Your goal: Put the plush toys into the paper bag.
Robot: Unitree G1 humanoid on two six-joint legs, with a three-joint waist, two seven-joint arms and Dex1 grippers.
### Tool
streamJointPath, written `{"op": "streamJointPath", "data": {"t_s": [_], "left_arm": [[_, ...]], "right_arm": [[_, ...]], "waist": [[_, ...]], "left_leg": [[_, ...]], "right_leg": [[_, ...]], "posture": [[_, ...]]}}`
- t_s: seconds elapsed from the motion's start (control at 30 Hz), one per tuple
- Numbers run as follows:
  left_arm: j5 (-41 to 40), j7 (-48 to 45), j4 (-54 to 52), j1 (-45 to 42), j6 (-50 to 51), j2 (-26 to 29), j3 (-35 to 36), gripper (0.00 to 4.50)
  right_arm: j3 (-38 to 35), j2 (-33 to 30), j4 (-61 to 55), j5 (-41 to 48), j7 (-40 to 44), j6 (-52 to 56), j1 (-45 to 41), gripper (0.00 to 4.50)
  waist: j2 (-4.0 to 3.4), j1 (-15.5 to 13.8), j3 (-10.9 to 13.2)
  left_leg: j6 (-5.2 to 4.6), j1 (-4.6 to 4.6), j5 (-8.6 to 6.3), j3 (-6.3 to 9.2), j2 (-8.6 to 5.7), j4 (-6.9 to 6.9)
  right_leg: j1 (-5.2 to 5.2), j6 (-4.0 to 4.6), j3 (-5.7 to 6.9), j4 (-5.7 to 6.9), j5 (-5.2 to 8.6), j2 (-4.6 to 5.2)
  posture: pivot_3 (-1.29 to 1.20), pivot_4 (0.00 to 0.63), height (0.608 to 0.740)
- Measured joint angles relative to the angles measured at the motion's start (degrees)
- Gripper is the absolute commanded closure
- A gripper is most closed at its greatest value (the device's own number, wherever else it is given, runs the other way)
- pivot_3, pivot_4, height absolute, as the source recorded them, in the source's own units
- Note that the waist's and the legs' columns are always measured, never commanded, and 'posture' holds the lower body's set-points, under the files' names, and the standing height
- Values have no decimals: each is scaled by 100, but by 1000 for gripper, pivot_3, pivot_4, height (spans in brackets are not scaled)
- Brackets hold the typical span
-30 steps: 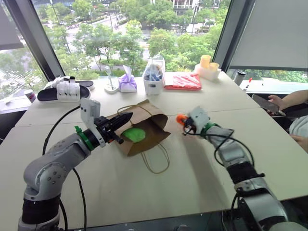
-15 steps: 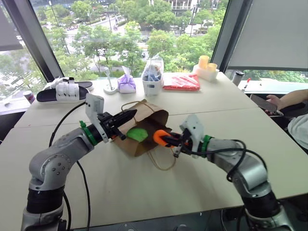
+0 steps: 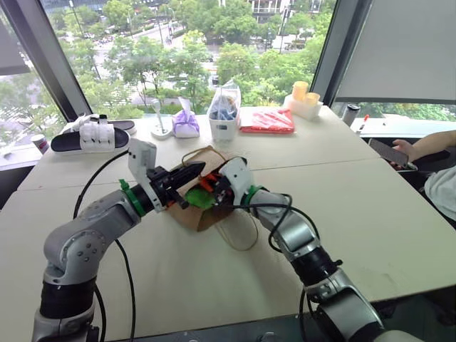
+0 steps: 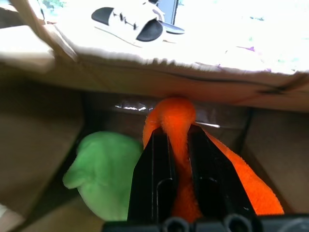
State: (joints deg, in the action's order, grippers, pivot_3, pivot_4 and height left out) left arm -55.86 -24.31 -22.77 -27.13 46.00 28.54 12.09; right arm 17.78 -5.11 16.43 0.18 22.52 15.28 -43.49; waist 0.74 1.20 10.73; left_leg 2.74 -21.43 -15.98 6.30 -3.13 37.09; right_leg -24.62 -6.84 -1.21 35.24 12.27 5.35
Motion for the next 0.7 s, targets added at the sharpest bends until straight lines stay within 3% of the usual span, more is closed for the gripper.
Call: {"op": "streamJointPath", "data": {"t_s": [0.2,0.23,0.43,0.57,0.7], "left_arm": [[-62,78,-1,17,-1,0,19,4500],[-84,79,-1,44,-2,0,22,4500],[-99,86,-27,173,-11,1,35,4500],[-101,92,-61,180,-18,-1,36,4500],[-100,91,-58,178,-22,-14,24,4500]], "right_arm": [[-20,221,840,-279,-229,-848,-49,174],[-42,204,815,-275,-166,-848,-37,16],[-553,-291,-302,86,207,-213,269,16],[-1187,-1024,-1741,903,807,970,726,16],[-1522,-1528,-2109,1221,1050,1683,1320,16]], "waist": [[0,-1,0],[0,1,0],[-1,-20,1],[-1,-44,1],[0,-14,0]], "left_leg": [[0,-1,0,0,-1,1],[0,-1,0,0,-1,1],[-1,-3,0,4,-2,3],[-3,-4,-1,7,-1,2],[-3,2,-2,2,0,2]], "right_leg": [[0,0,0,0,0,0],[0,0,0,0,0,0],[1,0,0,0,0,1],[4,0,4,-3,0,1],[7,0,3,-2,1,0]], "posture": [[0,150,740],[0,150,740],[0,150,740],[0,150,740],[0,150,740]]}}
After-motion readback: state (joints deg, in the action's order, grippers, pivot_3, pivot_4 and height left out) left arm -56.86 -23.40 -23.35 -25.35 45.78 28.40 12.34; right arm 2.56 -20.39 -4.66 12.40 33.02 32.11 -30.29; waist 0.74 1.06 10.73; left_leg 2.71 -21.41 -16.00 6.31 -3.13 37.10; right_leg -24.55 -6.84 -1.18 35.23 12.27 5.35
